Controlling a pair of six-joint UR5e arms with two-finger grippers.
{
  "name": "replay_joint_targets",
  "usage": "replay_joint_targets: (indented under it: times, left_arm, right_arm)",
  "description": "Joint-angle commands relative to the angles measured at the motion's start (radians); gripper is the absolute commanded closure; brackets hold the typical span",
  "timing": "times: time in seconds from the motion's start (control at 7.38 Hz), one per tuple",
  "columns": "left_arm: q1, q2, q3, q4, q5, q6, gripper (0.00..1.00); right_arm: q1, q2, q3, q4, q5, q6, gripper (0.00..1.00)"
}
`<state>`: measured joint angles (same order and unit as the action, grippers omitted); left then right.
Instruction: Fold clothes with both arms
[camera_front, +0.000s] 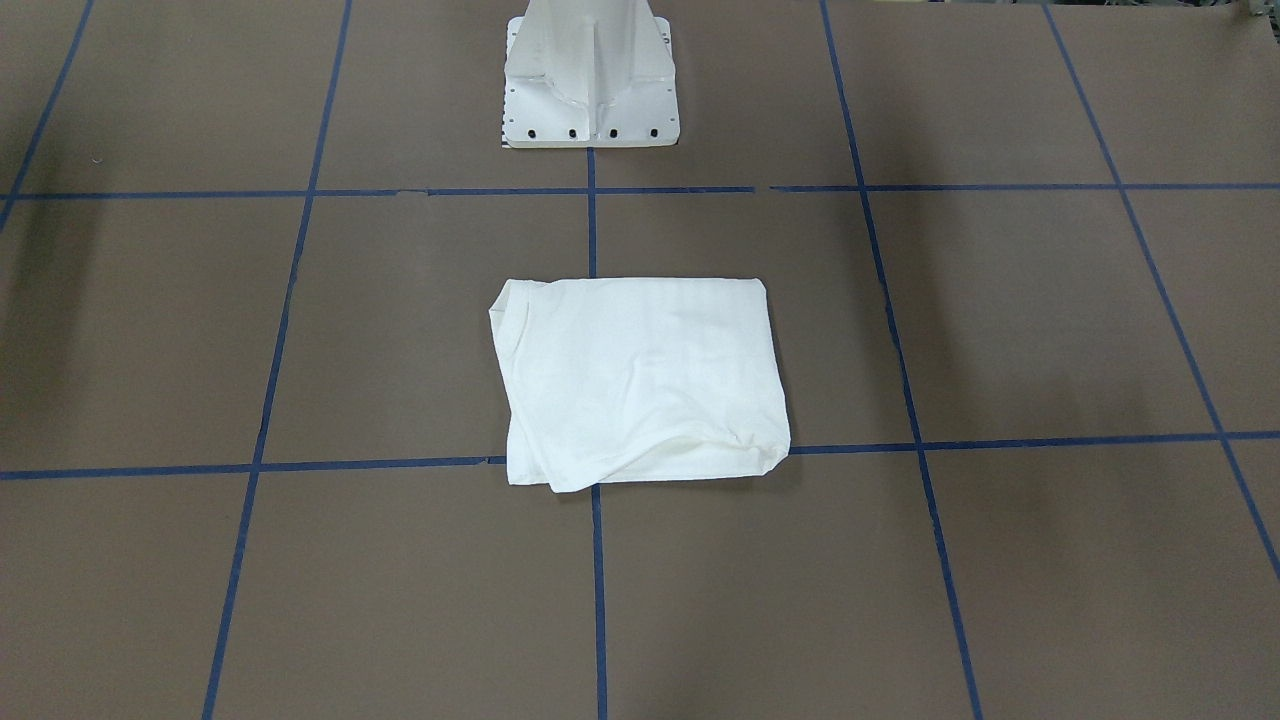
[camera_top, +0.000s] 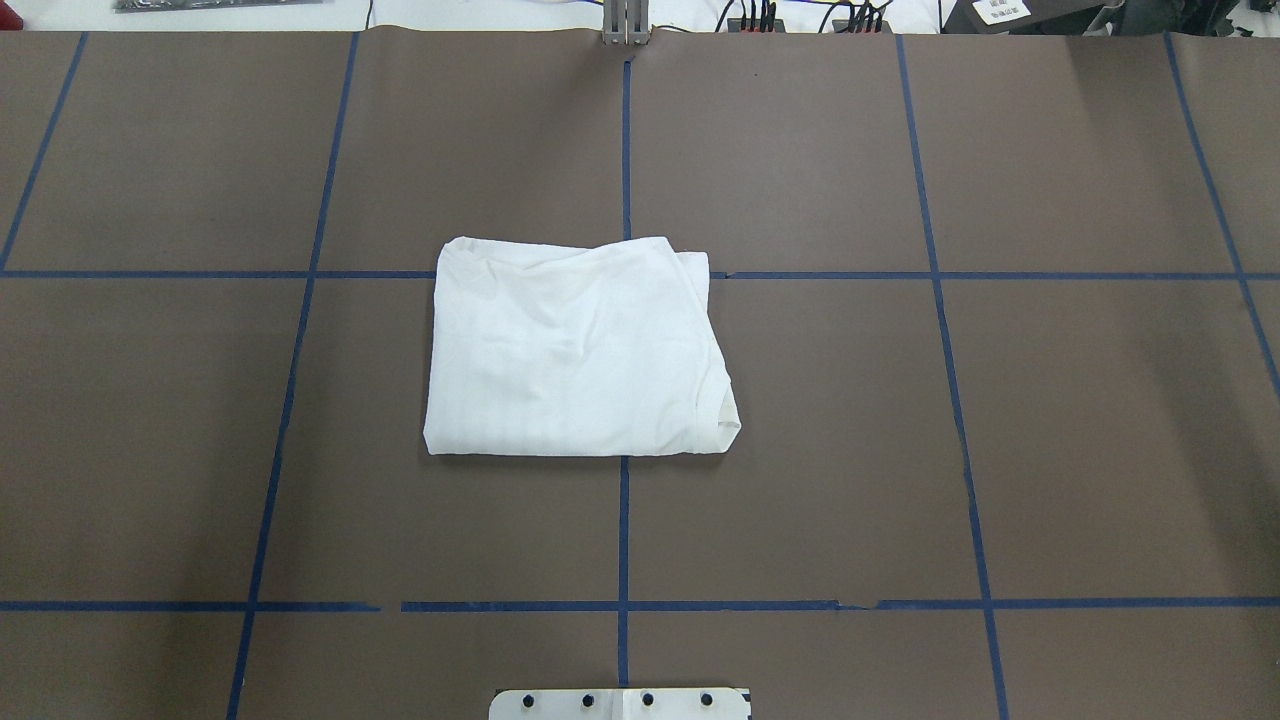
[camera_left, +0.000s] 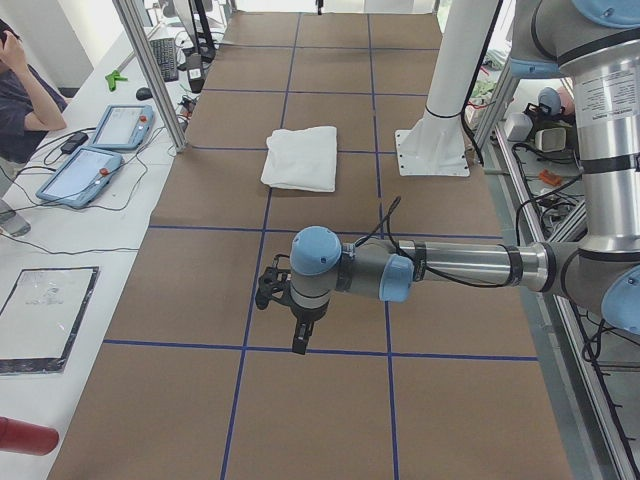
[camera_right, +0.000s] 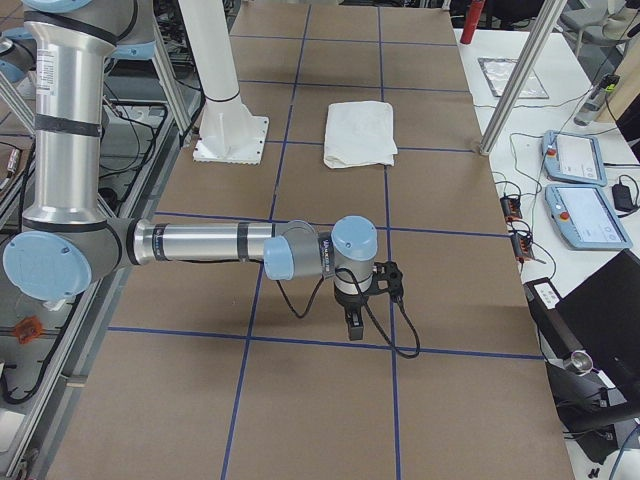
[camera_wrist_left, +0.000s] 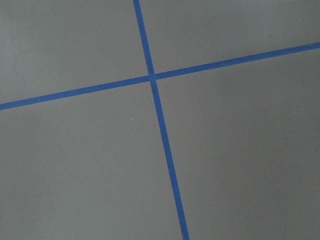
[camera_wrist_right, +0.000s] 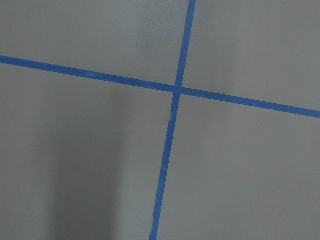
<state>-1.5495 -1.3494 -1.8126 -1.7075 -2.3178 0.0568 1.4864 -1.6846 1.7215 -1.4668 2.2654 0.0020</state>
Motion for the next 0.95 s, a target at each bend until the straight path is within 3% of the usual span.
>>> replay_joint_targets:
  times: [0.0, 0.81]
  left_arm:
    - [0.003, -0.008, -0.007, 0.002, 0.008, 0.000, 0.00]
    - [0.002, -0.008, -0.020, 0.003, 0.006, 0.000, 0.00]
  right_arm:
    - [0.000, -0.003, 0.001, 0.002, -0.001, -0.005, 0.00]
    - [0.003, -0.049, 0.063, 0.002, 0.053, 0.000, 0.00]
